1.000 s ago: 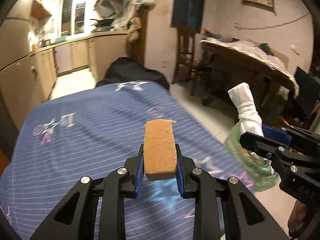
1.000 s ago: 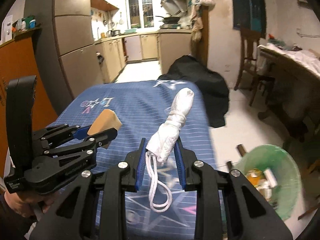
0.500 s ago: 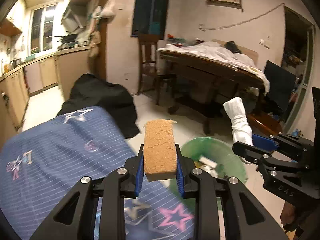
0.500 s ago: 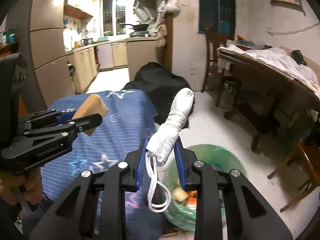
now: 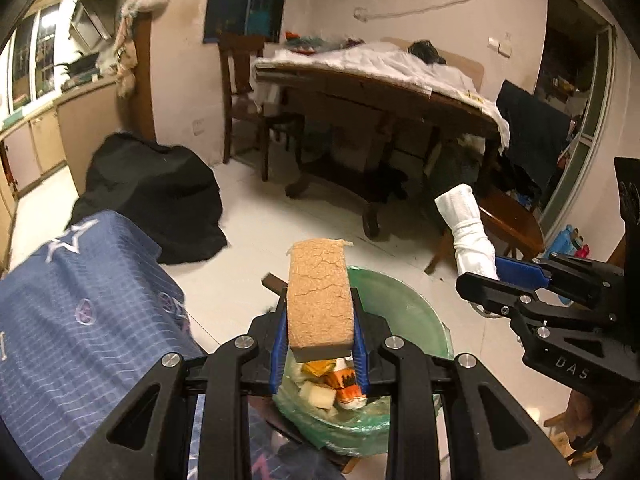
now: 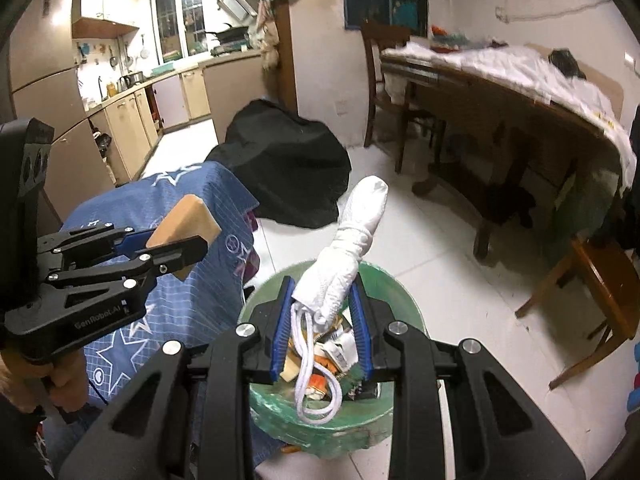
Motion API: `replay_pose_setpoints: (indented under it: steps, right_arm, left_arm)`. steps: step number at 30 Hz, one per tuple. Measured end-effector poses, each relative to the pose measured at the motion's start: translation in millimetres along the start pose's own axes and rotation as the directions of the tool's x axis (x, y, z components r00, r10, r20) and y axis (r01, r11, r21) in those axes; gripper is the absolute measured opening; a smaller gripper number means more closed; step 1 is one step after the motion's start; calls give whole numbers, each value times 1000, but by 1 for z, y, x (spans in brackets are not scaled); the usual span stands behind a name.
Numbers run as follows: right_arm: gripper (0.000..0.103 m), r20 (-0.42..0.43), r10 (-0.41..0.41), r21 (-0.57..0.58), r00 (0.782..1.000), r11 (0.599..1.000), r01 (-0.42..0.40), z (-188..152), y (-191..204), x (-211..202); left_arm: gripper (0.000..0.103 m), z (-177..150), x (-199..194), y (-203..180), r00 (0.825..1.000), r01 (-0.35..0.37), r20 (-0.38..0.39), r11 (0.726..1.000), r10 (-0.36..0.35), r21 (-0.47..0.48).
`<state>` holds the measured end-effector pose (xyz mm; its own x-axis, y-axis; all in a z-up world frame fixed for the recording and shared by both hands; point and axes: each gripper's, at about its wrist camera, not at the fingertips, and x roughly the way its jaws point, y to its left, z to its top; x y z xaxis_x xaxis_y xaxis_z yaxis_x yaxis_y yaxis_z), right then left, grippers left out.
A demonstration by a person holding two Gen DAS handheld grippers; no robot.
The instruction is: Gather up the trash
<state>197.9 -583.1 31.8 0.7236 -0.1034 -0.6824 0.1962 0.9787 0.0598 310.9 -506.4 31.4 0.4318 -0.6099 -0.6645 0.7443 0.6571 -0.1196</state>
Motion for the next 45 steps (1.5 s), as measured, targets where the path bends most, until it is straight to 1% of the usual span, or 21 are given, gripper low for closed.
replay_pose_setpoints:
  steps: [4, 9, 17, 20, 28, 35, 36, 37, 38, 39, 40, 42, 45]
  right_arm:
    - [26, -62, 31, 29, 998, 999, -29, -4, -11, 17]
    - [26, -129, 65, 47, 990, 997, -59, -8, -20, 35]
    - [26, -167, 83, 70, 982, 995, -72, -11, -33, 48]
    - [27, -169, 87, 71, 982, 995, -76, -11, -37, 51]
    - [27, -171, 87, 73, 981, 995, -75, -12, -39, 52]
    - [28, -168, 83, 77, 982, 995, -71, -15, -44, 56]
    - [28, -168, 83, 76, 982, 995, -71, -15, -44, 56]
    - [29, -166, 83, 75, 983, 995, -71, -15, -45, 56]
    - [38, -165, 78, 74, 983, 995, -67, -15, -44, 57]
    - [48, -158, 73, 75, 985, 995, -62, -15, -46, 56]
    - [60, -149, 67, 80, 987, 995, -56, -16, -47, 56]
    - [61, -137, 66, 97, 988, 994, -53, -17, -51, 54]
    - [61, -134, 70, 107, 988, 993, -56, -17, -54, 54]
  left_arm:
    - [28, -3, 31, -3, 998, 17, -57, 1000, -16, 9]
    - [28, -6, 60, -2, 995, 29, -99, 1000, -28, 8]
    - [28, -9, 91, 1, 990, 24, -138, 1000, -23, 11]
    - [28, -11, 97, 1, 990, 23, -141, 1000, -21, 14]
    - [28, -13, 97, 2, 990, 12, -138, 1000, -10, 12]
    - [28, -11, 100, 2, 990, -13, -138, 1000, 13, 2]
    - [31, -11, 100, 3, 990, -19, -139, 1000, 18, -1]
    - [40, -11, 101, 4, 990, -25, -138, 1000, 24, -4]
    - [46, -11, 101, 5, 991, -29, -134, 1000, 28, -7]
    - [65, -10, 101, 5, 991, -34, -128, 999, 33, -9]
    - [75, -10, 101, 5, 992, -39, -116, 999, 38, -9]
    - [76, -10, 101, 7, 993, -39, -113, 999, 38, -12]
    - [76, -11, 103, 10, 992, -41, -120, 999, 39, -16]
